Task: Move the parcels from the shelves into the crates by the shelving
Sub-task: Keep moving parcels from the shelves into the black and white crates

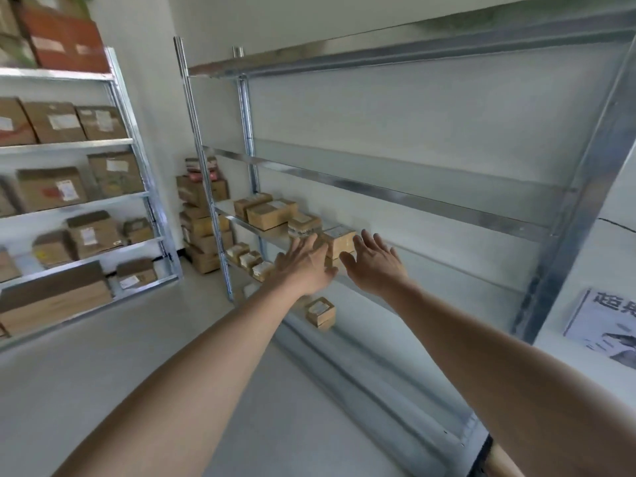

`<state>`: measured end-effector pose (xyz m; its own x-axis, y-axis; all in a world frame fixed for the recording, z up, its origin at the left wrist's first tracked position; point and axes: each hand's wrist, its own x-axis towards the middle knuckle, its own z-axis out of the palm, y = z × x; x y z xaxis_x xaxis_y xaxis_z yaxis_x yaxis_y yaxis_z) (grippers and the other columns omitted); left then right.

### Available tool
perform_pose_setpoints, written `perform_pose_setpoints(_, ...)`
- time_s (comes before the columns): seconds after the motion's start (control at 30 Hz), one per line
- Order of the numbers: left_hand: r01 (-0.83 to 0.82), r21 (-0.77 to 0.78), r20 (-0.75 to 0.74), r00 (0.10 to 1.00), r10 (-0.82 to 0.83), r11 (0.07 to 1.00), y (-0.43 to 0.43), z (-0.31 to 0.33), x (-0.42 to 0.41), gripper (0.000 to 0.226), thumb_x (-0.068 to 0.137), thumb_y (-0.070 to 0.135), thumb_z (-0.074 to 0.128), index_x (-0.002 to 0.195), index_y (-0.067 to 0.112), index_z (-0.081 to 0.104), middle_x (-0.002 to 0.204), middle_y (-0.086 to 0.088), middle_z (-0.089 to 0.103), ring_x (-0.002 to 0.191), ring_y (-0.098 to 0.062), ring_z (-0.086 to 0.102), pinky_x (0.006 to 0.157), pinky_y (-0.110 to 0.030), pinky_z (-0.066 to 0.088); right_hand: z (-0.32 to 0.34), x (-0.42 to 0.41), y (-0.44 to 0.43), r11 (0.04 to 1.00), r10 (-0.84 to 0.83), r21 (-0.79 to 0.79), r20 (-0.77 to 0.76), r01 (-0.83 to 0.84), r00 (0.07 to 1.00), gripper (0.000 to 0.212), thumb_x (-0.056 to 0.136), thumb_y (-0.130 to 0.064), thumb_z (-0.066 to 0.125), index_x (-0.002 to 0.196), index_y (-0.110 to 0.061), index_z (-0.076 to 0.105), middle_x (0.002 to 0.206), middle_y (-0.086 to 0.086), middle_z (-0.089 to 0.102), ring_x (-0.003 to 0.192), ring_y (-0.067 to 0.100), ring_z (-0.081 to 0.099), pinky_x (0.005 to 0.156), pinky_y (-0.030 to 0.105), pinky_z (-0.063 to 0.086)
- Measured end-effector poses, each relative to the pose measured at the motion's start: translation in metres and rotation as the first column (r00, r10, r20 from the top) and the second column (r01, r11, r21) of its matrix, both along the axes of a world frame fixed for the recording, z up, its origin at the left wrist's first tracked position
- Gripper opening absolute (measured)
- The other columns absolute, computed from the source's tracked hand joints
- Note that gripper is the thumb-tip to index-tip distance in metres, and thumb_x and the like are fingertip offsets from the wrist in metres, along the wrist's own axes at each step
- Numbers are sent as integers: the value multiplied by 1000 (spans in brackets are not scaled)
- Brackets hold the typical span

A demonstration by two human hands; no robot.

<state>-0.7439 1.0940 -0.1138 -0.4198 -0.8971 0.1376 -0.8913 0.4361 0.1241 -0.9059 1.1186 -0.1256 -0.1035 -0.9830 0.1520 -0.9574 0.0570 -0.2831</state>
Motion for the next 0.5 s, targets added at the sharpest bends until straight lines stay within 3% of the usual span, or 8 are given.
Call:
perform_pose_setpoints(0.33,-181,18,7,983,181,983,-67,-12,122,61,101,59,43,150,23,41,166,-1,20,150,-30,21,114,-52,34,3,122,-91,978,207,26,-56,-206,977,68,106,-53,25,163,-18,13,172,0,-2,158,21,-7,128,50,3)
perform_pose_setpoints(0.5,-246,33,9,969,246,969,-109,-15,156,65,102,55,46,157,25,32,167,-1,21,152,-29,18,116,-51,30,-5,161,-148,955,295,54,-69,-292,953,67,107,-52,26,162,-17,15,172,2,1,158,23,-5,127,51,4)
